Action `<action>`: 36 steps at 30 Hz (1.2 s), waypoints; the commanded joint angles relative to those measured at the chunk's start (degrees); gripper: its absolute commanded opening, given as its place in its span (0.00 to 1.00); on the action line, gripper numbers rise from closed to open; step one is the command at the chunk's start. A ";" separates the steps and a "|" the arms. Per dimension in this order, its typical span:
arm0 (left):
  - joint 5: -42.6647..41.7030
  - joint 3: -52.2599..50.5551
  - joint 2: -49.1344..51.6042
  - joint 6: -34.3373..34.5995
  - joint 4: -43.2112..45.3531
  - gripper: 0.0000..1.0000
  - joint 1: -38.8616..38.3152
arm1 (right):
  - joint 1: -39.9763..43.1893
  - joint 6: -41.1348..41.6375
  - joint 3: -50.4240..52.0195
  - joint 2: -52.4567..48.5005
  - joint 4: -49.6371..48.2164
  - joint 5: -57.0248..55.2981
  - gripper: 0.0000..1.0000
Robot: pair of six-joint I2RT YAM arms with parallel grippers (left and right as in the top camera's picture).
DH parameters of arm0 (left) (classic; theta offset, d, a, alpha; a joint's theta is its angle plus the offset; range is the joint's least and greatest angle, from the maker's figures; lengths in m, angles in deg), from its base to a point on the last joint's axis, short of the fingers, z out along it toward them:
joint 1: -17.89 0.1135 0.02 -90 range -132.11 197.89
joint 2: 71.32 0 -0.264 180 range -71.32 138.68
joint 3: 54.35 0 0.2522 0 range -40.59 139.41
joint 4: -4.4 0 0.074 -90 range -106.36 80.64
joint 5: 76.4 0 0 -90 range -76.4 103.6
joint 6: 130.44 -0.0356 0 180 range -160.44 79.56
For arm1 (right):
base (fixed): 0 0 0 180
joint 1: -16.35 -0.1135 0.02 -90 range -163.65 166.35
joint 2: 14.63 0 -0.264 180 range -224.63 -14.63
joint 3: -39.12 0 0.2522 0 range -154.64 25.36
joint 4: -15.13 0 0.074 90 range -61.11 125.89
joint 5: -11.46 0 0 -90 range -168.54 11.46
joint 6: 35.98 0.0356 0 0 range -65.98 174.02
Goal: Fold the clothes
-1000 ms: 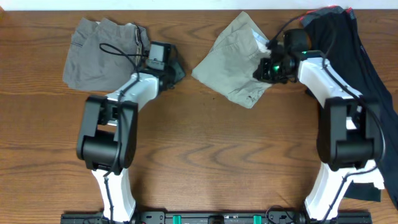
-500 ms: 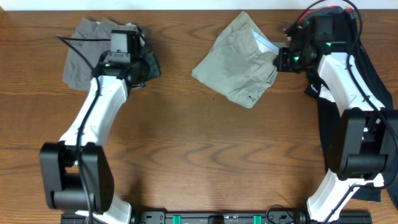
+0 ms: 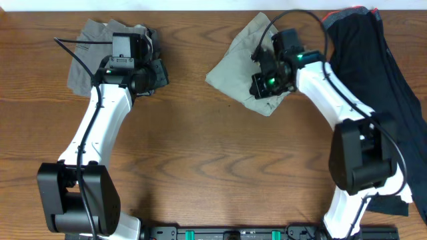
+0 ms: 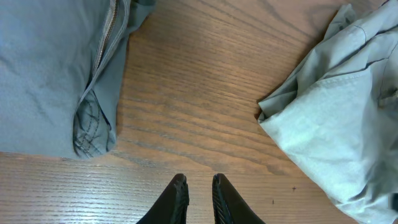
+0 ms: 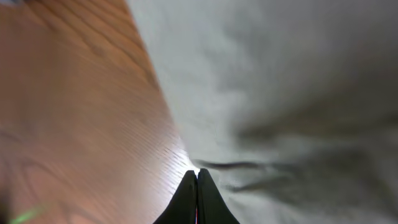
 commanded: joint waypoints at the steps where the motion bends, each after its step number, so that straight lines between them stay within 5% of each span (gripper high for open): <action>1: 1.14 0.22 -0.63 -1.62 -0.15 0.17 0.26 | 0.15 2.54 1.09 -2.45 0.22 -4.13 0.01; 17: 1.16 0.22 -0.61 -4.85 0.13 0.17 0.26 | 6.05 2.69 3.10 -3.87 1.60 -18.56 0.01; 24: 1.16 0.22 -0.61 -4.85 0.55 0.17 0.24 | 11.28 -6.36 3.08 -3.87 -10.51 -26.21 0.02; 36: 1.14 0.22 -0.61 -5.90 0.50 0.17 0.24 | 9.29 -7.15 -14.58 -0.37 -5.92 -7.21 0.23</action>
